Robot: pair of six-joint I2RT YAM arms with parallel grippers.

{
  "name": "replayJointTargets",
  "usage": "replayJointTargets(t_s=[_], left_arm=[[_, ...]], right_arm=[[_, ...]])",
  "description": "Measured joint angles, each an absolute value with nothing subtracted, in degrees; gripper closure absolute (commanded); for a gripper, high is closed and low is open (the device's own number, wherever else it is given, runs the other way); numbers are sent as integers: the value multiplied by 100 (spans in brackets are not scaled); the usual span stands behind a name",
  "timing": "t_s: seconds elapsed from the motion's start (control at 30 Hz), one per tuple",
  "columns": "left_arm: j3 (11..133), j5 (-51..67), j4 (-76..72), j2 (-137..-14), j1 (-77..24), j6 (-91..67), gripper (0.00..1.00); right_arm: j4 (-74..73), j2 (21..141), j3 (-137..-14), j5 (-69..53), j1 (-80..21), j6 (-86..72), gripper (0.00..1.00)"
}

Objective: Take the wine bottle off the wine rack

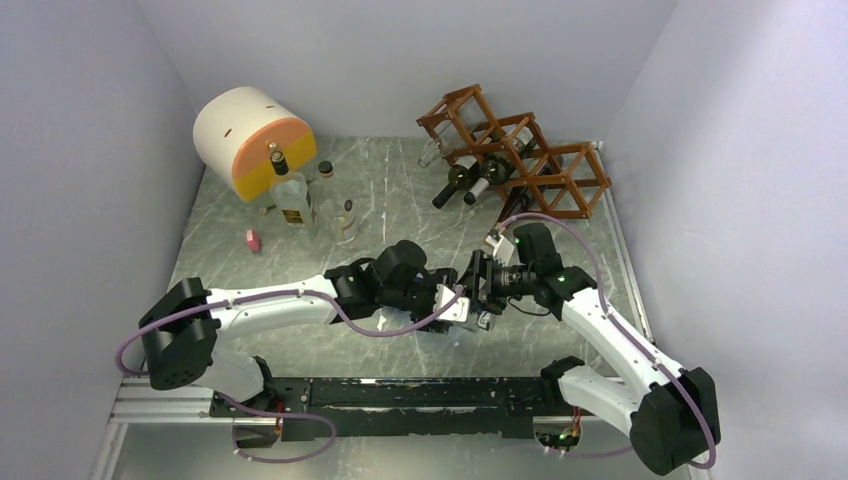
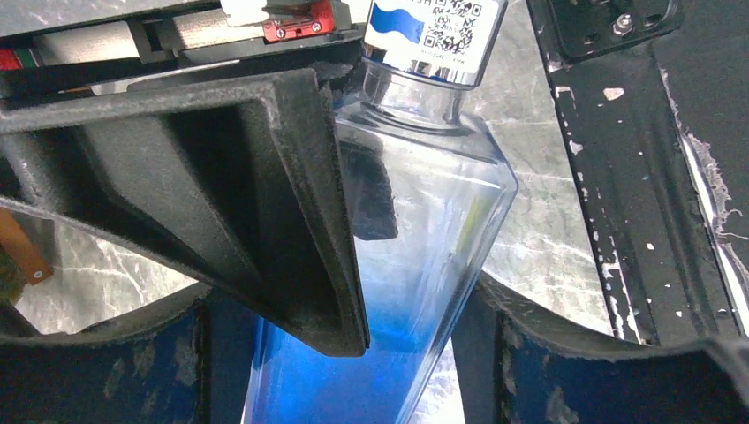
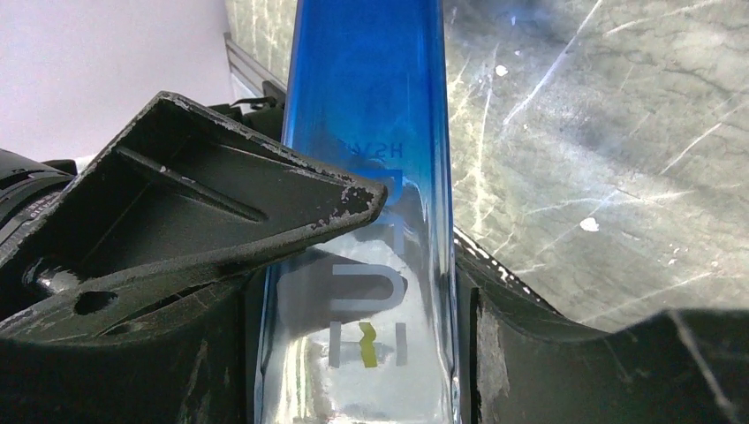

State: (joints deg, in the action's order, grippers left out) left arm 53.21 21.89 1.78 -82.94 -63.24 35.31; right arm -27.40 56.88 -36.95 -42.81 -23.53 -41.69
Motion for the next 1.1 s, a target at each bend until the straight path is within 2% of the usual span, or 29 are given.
replayJointTargets(t_s=[0.03, 0.07, 0.17, 0.23, 0.27, 0.3, 0.57, 0.73, 0.9, 1.1], left_arm=[[5321, 2141, 198, -8294, -6335, 3542, 87], [5321, 2082, 202, -8294, -6351, 3548, 92], [5315, 1876, 183, -8281, -6388, 3551, 93], [5280, 1750, 58, -8241, -6414, 3551, 93], [5242, 1669, -51, -8200, -6425, 3553, 93], [5210, 1581, -71, -8143, -6425, 3555, 93], [4816, 893, -60, -7795, -6407, 3330, 93], [4641, 427, -163, -7424, -6390, 2862, 93], [4016, -176, -537, -6329, -6195, 1946, 93], [3387, -1361, -797, -5033, -5548, 725, 93]], right_arm=[[-2740, 5706, -3695, -4285, -2359, -4141, 79], [-2740, 5710, -3695, -4283, -2359, -4099, 65], [-2912, 5717, -3798, -4187, -2368, -3876, 37], [-3242, 5734, -4064, -3946, -2388, -3612, 13], [-3365, 5725, -4209, -3809, -2412, -3479, 4], [-3424, 5680, -4320, -3710, -2418, -3382, 1], [-3601, 5070, -5251, -2777, -2405, -2912, 0], [-4119, 4947, -5929, -1586, -2405, -2764, 0], [-4213, 4442, -6475, -792, -2405, -2674, 0], [-4261, 4335, -6482, -255, -2405, -2613, 0]])
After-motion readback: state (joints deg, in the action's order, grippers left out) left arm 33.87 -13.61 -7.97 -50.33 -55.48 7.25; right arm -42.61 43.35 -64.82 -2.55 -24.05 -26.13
